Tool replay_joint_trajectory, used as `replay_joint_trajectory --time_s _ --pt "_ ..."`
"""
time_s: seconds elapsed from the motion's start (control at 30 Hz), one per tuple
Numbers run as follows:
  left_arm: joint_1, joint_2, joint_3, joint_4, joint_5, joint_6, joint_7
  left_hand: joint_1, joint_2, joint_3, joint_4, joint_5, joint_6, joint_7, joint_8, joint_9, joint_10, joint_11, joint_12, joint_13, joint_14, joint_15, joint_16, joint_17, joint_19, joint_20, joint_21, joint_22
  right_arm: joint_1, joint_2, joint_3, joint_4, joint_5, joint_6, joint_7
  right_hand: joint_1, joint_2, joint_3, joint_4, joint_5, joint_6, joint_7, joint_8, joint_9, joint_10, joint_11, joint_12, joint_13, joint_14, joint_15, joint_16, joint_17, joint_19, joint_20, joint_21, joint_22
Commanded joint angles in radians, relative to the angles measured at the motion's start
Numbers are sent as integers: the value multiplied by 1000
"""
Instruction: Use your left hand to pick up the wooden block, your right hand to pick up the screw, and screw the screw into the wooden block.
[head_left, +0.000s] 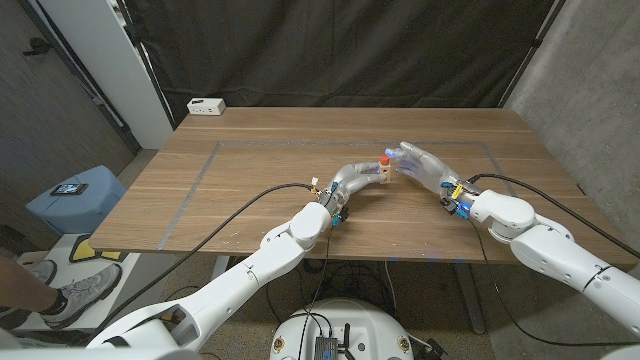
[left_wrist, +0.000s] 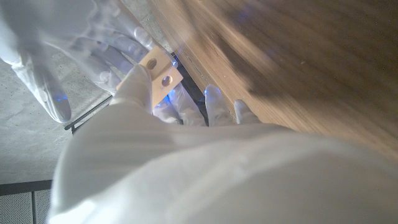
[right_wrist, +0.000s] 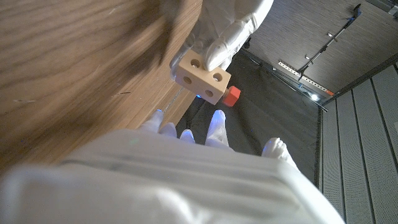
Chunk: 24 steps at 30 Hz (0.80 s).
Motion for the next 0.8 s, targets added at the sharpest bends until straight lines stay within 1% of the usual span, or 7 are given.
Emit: replay_joint_trajectory --time_s 0.03,0.3,0.8 --pt "2 -1 -2 -4 4 5 10 -6 -1 8 1 8 10 -2 6 2 -5 1 9 0 -5 -73 5 1 -1 5 3 5 -11 -9 2 -16 2 -6 -5 -3 4 4 2 4 21 0 7 1 -104 -3 7 3 -139 0 2 3 -6 1 6 4" --pt "-1 -2 -3 -2 3 8 10 -6 0 8 1 8 10 0 6 2 -4 1 10 0 -5 -71 5 1 0 5 4 5 -13 -12 4 -20 3 -8 -8 -1 6 6 2 5 50 8 13 1 -98 -5 8 3 -136 0 4 2 -5 2 6 4" --pt "-10 -6 -1 8 0 11 6 -7 1 9 1 8 10 2 6 2 -4 1 9 0 -4 -72 5 1 0 5 4 5 -21 -15 7 -26 1 -9 -15 1 7 7 1 5 65 10 13 1 -89 -9 11 3 -130 -2 5 1 -1 0 8 4"
